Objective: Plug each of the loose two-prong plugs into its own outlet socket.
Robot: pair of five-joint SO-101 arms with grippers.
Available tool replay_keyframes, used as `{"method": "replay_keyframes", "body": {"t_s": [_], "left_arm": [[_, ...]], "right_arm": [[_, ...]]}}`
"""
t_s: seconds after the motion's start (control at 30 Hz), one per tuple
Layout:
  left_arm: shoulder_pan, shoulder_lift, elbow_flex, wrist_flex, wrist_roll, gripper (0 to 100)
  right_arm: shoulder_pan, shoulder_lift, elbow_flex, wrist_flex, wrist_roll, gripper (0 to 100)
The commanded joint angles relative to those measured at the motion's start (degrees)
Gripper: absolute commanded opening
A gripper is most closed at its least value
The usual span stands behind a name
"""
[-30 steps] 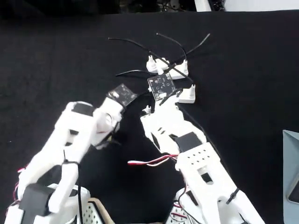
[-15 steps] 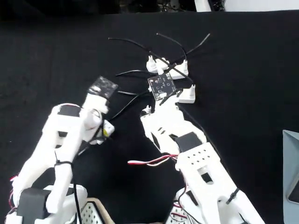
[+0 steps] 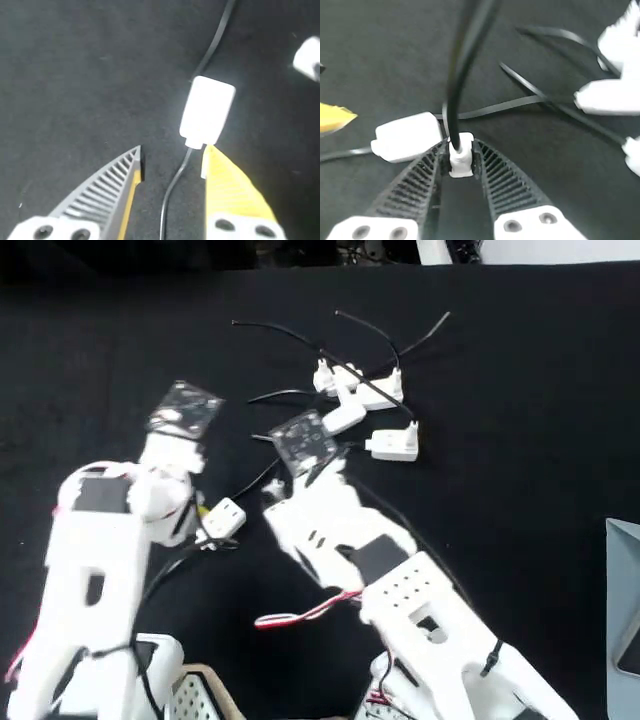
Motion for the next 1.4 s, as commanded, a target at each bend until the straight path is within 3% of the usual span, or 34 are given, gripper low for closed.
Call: {"method": "replay_keyframes", "body": {"t_s": [0.0,0.17,0.37,0.57,1.37], "left_arm": [[-6.4,-12.5,6.1,-1.2,3.6,21],[-14.7,-23.0,18.7,-9.9,7.4,21],[-17.4,-30.1,29.5,-16.9,9.9,21],[-17.2,-33.1,32.2,-17.2,10.9,21],[-17.5,-33.4,34.1,-17.3,10.7,21]], "right_arm": [[-4.5,3.2,-0.7,-5.9,0.6,1.2],[-7.0,10.5,-3.7,-9.9,0.6,1.2],[-7.9,17.3,-4.7,-16.0,1.9,1.2],[-7.6,21.8,-5.7,-21.0,2.6,1.2],[-5.5,30.5,-8.7,-20.4,5.9,1.1]]}}
